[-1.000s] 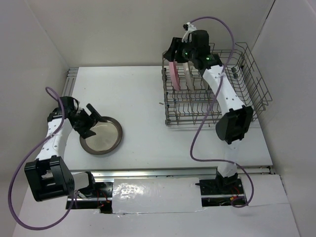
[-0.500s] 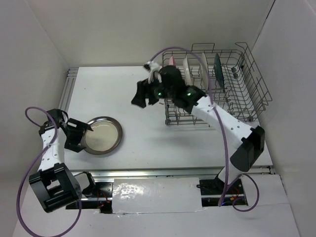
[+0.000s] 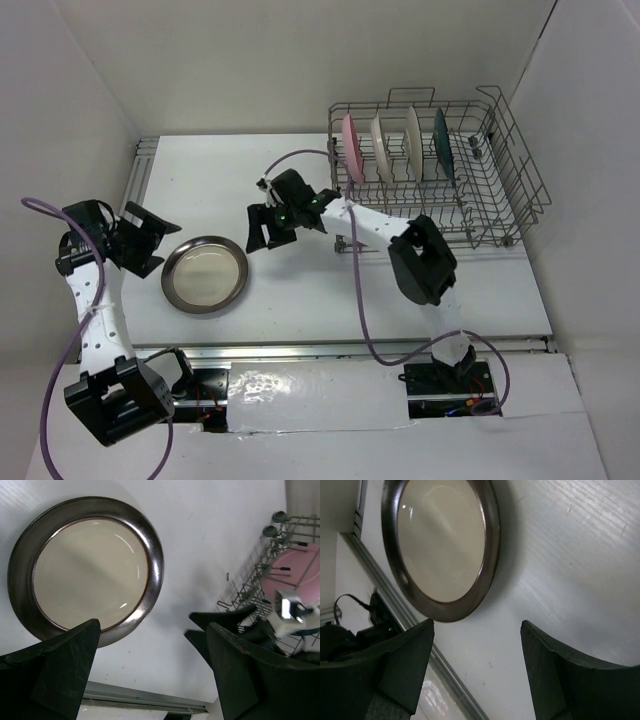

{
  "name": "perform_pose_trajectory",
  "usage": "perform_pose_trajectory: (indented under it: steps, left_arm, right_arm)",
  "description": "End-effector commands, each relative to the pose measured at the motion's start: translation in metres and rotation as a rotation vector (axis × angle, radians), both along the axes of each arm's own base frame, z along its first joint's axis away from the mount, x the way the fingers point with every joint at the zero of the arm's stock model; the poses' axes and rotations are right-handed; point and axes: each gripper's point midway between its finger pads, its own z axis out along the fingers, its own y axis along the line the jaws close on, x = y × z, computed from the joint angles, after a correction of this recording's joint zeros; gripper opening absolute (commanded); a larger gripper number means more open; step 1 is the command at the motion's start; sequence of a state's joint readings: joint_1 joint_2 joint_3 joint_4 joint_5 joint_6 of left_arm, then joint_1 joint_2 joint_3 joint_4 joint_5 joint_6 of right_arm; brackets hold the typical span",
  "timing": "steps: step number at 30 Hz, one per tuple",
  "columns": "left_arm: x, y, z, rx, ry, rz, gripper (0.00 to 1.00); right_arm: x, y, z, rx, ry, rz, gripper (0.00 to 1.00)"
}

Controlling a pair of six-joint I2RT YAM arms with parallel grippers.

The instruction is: Load the mixed dishes into the dish rack

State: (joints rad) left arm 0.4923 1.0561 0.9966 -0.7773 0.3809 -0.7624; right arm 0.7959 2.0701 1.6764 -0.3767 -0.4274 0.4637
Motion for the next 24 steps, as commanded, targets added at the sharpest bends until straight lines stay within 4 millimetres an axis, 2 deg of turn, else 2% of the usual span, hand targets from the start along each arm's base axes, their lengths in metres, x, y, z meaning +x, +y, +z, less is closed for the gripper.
perform_pose_trajectory:
  steps: [1, 3, 8, 12, 13, 14, 17, 24]
  left_arm:
    - [0.007, -0.005, 0.031, 0.035, -0.115, -0.078, 0.99]
    - [0.008, -0.006, 0.038, 0.05, -0.137, -0.095, 0.99]
    - [0.011, -0.006, 0.043, 0.061, -0.164, -0.108, 0.99]
    - [0.014, -0.006, 0.044, 0.056, -0.169, -0.115, 0.99]
    - [0.015, -0.005, 0.043, 0.054, -0.165, -0.115, 0.99]
    - [0.016, -0.006, 0.043, 0.05, -0.169, -0.119, 0.99]
    - [0.018, -0.007, 0.045, 0.045, -0.175, -0.127, 0.99]
    - [0.019, -0.009, 0.042, 0.045, -0.184, -0.152, 0.99]
  right_arm:
    - [0.014, 0.022, 0.009, 0.046, 0.015, -0.017, 0.77]
    - [0.024, 0.03, -0.007, 0.035, 0.034, -0.028, 0.76]
    - [0.033, 0.042, -0.026, 0.014, 0.06, -0.009, 0.76]
    - [0.031, 0.052, -0.036, 0.009, 0.077, 0.009, 0.76]
    - [0.029, 0.054, -0.046, 0.001, 0.095, 0.011, 0.76]
    - [0.032, 0.058, -0.042, 0.013, 0.09, 0.012, 0.76]
    - [0.029, 0.064, -0.053, 0.008, 0.113, 0.021, 0.75]
    - [0.016, 0.079, -0.072, 0.009, 0.155, 0.07, 0.7]
